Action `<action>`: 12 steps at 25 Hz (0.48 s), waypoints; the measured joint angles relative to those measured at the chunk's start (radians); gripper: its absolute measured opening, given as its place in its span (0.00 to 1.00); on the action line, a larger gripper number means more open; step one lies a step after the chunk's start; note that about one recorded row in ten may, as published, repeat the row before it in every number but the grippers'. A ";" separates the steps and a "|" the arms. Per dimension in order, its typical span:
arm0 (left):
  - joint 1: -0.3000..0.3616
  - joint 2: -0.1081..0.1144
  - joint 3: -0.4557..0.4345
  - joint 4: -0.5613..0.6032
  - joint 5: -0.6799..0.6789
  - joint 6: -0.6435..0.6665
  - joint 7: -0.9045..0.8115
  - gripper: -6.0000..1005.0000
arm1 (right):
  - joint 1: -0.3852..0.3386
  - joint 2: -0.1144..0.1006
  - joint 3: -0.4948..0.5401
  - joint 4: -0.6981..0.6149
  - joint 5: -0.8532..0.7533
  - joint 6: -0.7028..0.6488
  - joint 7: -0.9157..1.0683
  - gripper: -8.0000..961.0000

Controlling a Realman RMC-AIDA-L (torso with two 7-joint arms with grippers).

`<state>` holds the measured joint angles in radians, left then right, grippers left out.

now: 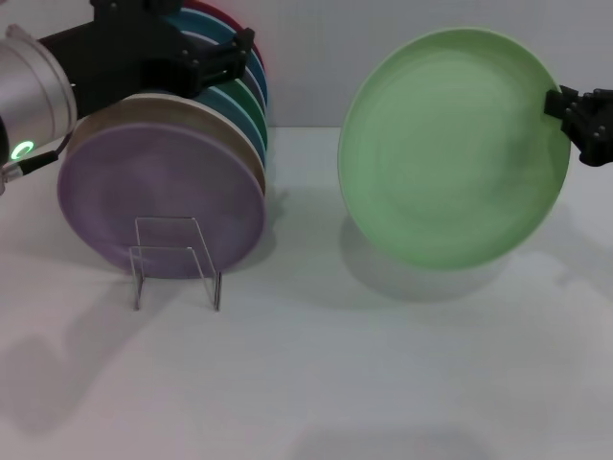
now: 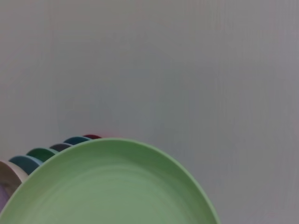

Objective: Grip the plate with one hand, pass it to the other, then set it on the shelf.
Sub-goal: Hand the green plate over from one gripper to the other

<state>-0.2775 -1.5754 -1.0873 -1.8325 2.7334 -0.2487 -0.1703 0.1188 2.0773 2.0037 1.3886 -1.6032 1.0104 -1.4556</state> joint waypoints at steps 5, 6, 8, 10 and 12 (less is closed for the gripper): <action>0.021 -0.149 -0.134 -0.047 -0.186 -0.210 0.334 0.78 | -0.001 0.003 0.000 -0.037 0.046 0.001 -0.106 0.02; 0.028 -0.192 -0.173 -0.055 -0.230 -0.259 0.420 0.77 | -0.002 0.003 -0.005 -0.049 0.066 0.002 -0.144 0.02; 0.043 -0.293 -0.260 -0.066 -0.312 -0.358 0.590 0.77 | 0.000 0.003 -0.017 -0.080 0.111 0.002 -0.211 0.02; 0.056 -0.433 -0.403 -0.067 -0.399 -0.506 0.807 0.77 | 0.009 0.003 -0.024 -0.105 0.133 0.003 -0.239 0.02; 0.060 -0.494 -0.474 -0.059 -0.453 -0.586 0.927 0.76 | 0.022 0.003 -0.033 -0.128 0.141 0.005 -0.271 0.02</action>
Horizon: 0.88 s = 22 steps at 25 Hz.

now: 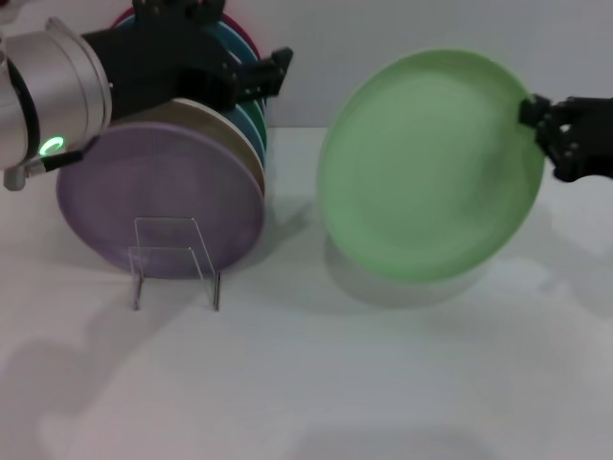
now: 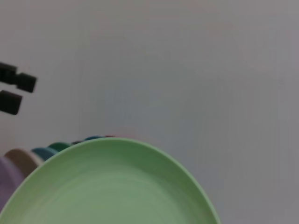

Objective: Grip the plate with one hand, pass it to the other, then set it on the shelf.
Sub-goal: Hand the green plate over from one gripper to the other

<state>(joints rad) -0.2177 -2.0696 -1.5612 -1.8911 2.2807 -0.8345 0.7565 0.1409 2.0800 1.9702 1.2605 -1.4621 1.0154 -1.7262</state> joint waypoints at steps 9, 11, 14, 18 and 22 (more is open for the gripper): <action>0.012 0.006 0.001 0.020 -0.073 -0.039 0.075 0.74 | 0.122 0.000 -0.012 -0.159 0.015 -0.005 -0.158 0.02; 0.006 0.007 0.004 0.034 -0.076 -0.052 0.076 0.74 | 0.147 0.000 -0.012 -0.184 0.014 -0.003 -0.166 0.02; -0.004 0.006 0.005 0.058 -0.077 -0.064 0.077 0.73 | 0.170 0.001 -0.027 -0.196 0.018 0.005 -0.170 0.02; -0.021 0.006 0.016 0.091 -0.080 -0.065 0.079 0.72 | 0.180 0.001 -0.056 -0.192 0.026 0.007 -0.171 0.02; -0.056 0.007 0.020 0.144 -0.080 -0.072 0.079 0.72 | 0.185 0.001 -0.073 -0.187 0.030 0.007 -0.168 0.02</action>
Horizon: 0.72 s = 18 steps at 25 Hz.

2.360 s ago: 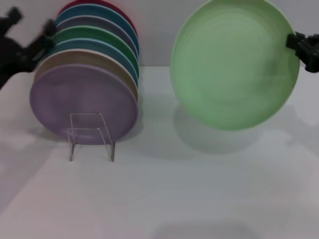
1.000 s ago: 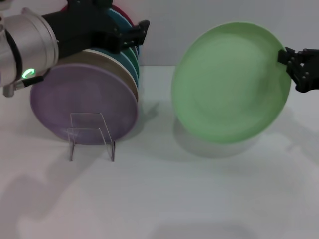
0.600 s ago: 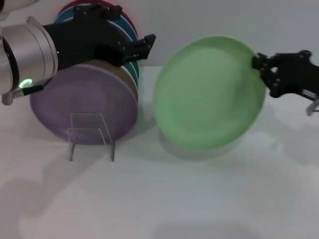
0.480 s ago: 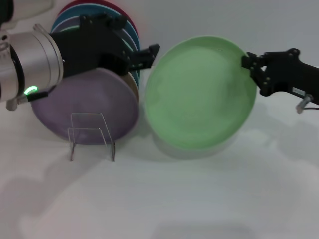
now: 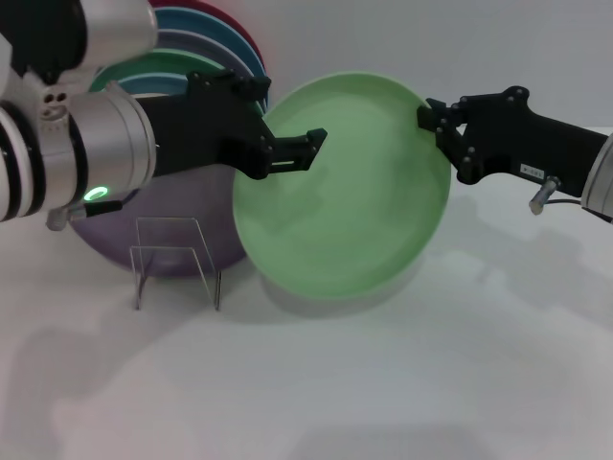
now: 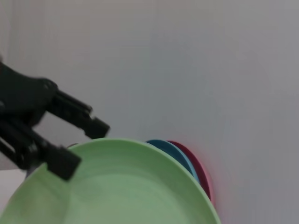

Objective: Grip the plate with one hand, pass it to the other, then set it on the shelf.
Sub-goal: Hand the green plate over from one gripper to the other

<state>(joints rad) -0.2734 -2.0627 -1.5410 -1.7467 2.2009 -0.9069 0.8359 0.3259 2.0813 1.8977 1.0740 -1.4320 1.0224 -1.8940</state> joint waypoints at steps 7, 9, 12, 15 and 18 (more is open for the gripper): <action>-0.019 0.001 -0.006 0.028 0.001 0.002 -0.002 0.70 | -0.004 0.000 -0.016 0.003 0.007 0.000 0.004 0.02; -0.024 0.001 -0.009 0.037 0.003 0.003 -0.002 0.70 | -0.005 0.000 -0.016 0.003 0.008 0.000 0.005 0.02; -0.027 0.001 -0.010 0.042 0.005 0.004 -0.002 0.69 | -0.004 0.000 -0.016 0.003 0.008 0.000 0.006 0.02; -0.028 0.001 -0.010 0.046 0.005 0.005 -0.002 0.67 | -0.003 0.000 -0.016 0.003 0.009 0.000 0.008 0.02; -0.029 0.001 -0.010 0.047 0.005 0.005 -0.002 0.64 | -0.003 0.000 -0.016 0.003 0.009 0.000 0.008 0.02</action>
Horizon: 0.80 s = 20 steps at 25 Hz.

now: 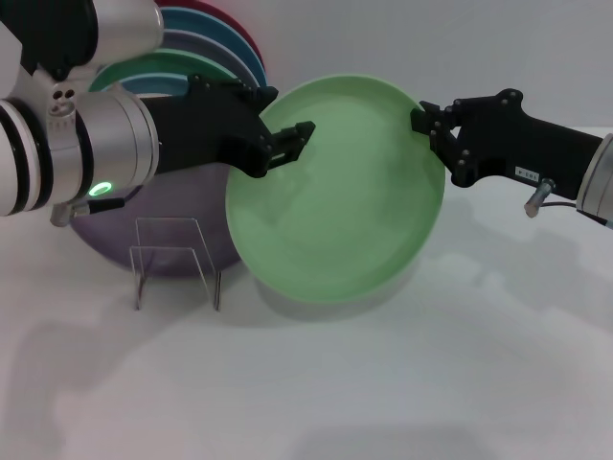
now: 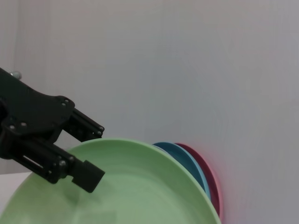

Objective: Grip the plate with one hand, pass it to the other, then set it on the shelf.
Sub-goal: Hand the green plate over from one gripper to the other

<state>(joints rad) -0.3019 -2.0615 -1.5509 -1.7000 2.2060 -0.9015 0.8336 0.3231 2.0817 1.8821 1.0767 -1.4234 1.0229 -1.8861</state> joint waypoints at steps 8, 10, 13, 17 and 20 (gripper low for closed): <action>-0.003 0.000 -0.008 0.001 -0.004 0.008 0.012 0.49 | -0.005 -0.001 0.000 0.000 0.000 0.000 0.001 0.02; -0.006 0.001 -0.006 0.003 -0.001 0.009 0.024 0.42 | -0.005 -0.001 0.000 0.000 0.000 0.001 0.002 0.02; -0.015 0.000 -0.002 0.013 0.004 0.009 0.035 0.32 | -0.007 -0.002 0.003 0.000 0.001 0.012 0.002 0.02; -0.026 0.001 0.011 0.026 0.007 0.012 0.071 0.19 | -0.010 -0.003 0.010 -0.001 0.012 0.023 -0.002 0.02; -0.030 0.001 0.024 0.027 0.007 0.019 0.082 0.11 | -0.019 -0.004 0.010 -0.007 0.054 0.040 -0.023 0.04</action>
<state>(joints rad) -0.3323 -2.0603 -1.5270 -1.6732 2.2127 -0.8821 0.9152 0.3045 2.0780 1.8922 1.0692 -1.3694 1.0632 -1.9089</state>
